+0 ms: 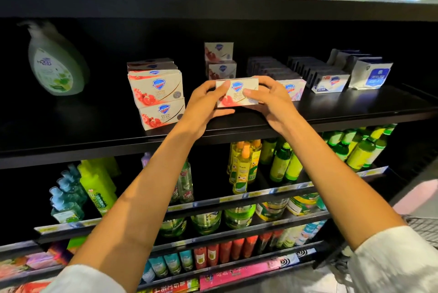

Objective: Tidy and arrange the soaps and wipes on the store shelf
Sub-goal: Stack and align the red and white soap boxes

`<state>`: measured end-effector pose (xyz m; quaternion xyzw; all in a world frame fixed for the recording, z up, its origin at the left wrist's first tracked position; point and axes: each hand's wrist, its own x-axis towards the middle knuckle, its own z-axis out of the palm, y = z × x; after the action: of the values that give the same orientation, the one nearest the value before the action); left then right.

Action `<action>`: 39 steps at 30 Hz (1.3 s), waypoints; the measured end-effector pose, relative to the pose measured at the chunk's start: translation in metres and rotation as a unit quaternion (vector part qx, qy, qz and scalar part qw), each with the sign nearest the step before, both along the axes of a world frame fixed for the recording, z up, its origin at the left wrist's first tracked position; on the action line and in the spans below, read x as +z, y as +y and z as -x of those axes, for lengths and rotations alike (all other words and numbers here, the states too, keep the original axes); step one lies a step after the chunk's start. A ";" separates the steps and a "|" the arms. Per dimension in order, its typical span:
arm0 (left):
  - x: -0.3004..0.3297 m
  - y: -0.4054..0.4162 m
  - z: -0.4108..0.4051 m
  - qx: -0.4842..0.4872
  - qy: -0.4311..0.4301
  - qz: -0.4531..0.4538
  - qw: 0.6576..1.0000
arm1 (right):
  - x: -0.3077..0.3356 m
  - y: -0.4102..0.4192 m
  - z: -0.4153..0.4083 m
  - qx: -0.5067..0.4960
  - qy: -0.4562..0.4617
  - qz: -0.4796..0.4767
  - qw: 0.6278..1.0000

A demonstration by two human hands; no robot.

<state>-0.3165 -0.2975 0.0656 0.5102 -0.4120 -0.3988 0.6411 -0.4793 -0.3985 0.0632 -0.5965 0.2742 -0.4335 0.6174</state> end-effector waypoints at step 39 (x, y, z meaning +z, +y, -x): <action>-0.004 0.001 -0.006 0.032 0.098 0.013 0.995 | 0.003 -0.004 0.003 0.038 -0.027 -0.051 0.998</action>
<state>-0.3101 -0.2963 0.0617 0.4729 -0.3361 -0.4208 0.6973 -0.4827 -0.4024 0.0663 -0.5618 0.2566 -0.4115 0.6703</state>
